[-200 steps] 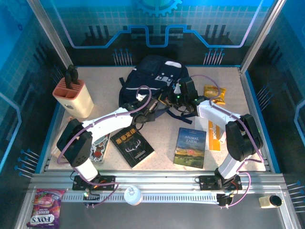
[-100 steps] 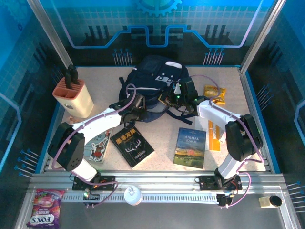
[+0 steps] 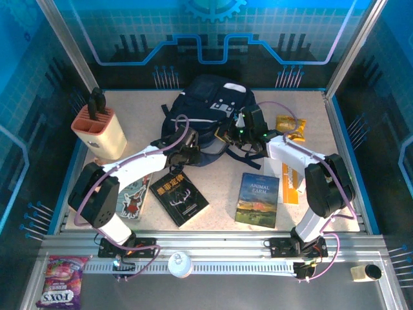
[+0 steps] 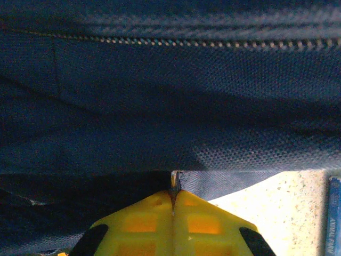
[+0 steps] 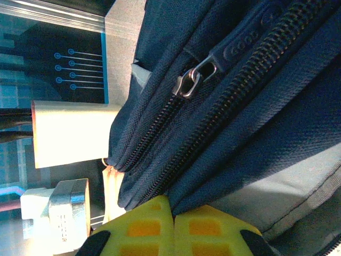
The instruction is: Pack books, pencil case, and school supplies into a backpack
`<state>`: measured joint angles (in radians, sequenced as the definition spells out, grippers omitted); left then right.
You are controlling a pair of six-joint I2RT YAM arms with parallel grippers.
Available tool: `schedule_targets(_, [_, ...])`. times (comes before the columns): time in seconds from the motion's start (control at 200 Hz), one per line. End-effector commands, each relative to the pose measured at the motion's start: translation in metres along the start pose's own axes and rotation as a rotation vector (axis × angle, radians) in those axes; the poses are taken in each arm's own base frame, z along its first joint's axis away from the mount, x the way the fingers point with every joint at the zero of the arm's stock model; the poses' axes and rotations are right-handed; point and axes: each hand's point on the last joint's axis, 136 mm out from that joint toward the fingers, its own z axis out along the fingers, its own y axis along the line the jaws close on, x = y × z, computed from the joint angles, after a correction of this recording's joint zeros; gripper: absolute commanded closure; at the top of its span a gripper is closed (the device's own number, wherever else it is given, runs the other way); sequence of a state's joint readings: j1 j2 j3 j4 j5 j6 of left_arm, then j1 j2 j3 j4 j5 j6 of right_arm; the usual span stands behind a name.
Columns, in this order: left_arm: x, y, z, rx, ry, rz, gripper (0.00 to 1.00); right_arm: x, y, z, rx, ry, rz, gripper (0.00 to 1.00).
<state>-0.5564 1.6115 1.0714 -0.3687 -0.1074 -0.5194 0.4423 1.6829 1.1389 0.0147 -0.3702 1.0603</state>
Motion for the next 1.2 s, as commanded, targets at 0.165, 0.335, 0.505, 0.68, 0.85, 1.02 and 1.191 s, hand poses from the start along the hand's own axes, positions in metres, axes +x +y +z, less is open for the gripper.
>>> schedule_targets(0.165, [-0.014, 0.015, -0.018, 0.024, -0.019, -0.035, 1.00, -0.025, 0.003, -0.014, -0.004, -0.083, -0.062, 0.98])
schedule_targets(0.335, [-0.011, 0.029, -0.029, 0.095, 0.006, -0.104, 1.00, -0.032, -0.014, -0.021, 0.051, -0.111, -0.074, 0.98])
schedule_targets(0.505, [0.001, 0.072, -0.025, -0.007, 0.056, -0.191, 1.00, -0.036, -0.031, -0.025, 0.110, -0.128, -0.081, 0.98])
schedule_targets(0.68, [0.005, 0.077, -0.014, -0.003, 0.084, -0.169, 1.00, -0.035, -0.030, -0.026, 0.104, -0.121, -0.084, 0.98])
schedule_targets(0.85, [-0.004, 0.063, -0.006, 0.064, 0.084, -0.131, 0.98, -0.033, -0.023, -0.025, 0.075, -0.110, -0.081, 0.98])
schedule_targets(1.02, [-0.011, 0.048, -0.015, 0.121, 0.046, -0.132, 0.78, -0.031, -0.021, -0.024, 0.069, -0.105, -0.084, 0.98])
schedule_targets(1.191, [-0.013, 0.040, -0.027, 0.055, -0.026, -0.099, 0.70, -0.030, -0.020, -0.020, 0.066, -0.099, -0.081, 0.98])
